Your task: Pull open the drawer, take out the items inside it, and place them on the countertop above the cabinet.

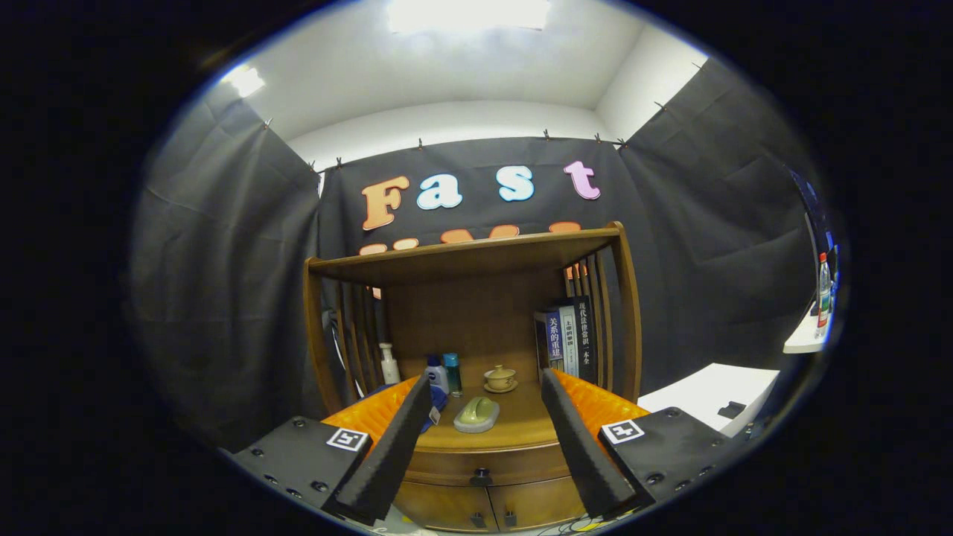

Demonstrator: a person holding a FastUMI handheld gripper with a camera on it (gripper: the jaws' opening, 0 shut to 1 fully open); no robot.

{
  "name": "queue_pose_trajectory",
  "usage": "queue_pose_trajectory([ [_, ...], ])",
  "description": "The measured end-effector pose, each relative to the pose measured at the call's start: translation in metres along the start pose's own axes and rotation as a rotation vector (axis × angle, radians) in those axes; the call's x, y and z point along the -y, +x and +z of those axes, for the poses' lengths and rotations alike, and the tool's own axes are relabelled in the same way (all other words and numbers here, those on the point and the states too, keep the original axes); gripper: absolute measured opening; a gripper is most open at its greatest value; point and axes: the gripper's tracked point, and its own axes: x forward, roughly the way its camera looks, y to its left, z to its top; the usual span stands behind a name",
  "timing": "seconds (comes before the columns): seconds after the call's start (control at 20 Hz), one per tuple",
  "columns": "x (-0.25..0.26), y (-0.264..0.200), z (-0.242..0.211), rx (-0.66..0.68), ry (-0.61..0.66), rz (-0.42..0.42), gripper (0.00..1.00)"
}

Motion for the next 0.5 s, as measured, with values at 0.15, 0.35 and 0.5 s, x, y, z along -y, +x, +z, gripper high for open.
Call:
queue_pose_trajectory([
  [0.15, -0.0018, 0.0001, -0.0033, -0.006, -0.005, 0.001, 0.98],
  [0.35, -0.0025, 0.0015, -0.0042, -0.01, 0.007, 0.006, 0.98],
  [0.5, 0.0001, 0.0012, -0.0059, -0.01, 0.009, -0.001, 0.98],
])
